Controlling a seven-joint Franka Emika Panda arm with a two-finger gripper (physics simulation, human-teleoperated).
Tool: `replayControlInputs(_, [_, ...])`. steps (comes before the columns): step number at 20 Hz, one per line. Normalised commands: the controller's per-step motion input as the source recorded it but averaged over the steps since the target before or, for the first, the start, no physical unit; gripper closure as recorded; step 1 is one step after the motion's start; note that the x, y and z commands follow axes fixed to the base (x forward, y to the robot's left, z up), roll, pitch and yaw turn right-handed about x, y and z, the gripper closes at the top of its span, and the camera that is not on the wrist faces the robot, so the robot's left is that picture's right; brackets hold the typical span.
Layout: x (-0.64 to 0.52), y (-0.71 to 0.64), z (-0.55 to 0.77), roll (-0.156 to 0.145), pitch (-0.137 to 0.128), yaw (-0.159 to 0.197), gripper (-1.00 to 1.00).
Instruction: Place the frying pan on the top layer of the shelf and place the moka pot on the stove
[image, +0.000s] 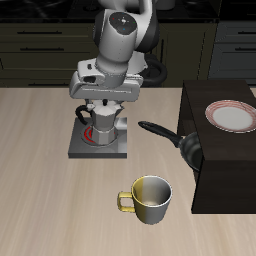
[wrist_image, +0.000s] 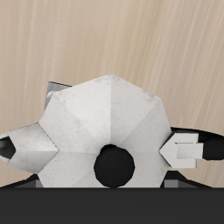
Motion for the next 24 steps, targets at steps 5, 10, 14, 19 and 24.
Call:
replayControlInputs(5, [-0.01, 0.06, -0.19, 0.015, 0.035, -0.005, 1.0])
replayControlInputs(10, [-0.02, 0.04, -0.2, 0.028, 0.029, -0.004, 1.0])
replayControlInputs(14, [0.0, -0.04, -0.1, -0.007, 0.025, -0.021, 1.0])
replayControlInputs(19, [-0.13, -0.01, -0.04, 0.001, 0.013, -0.007, 1.0])
replayControlInputs(24, [-0.19, -0.04, 0.05, 0.009, -0.02, 0.004, 1.0])
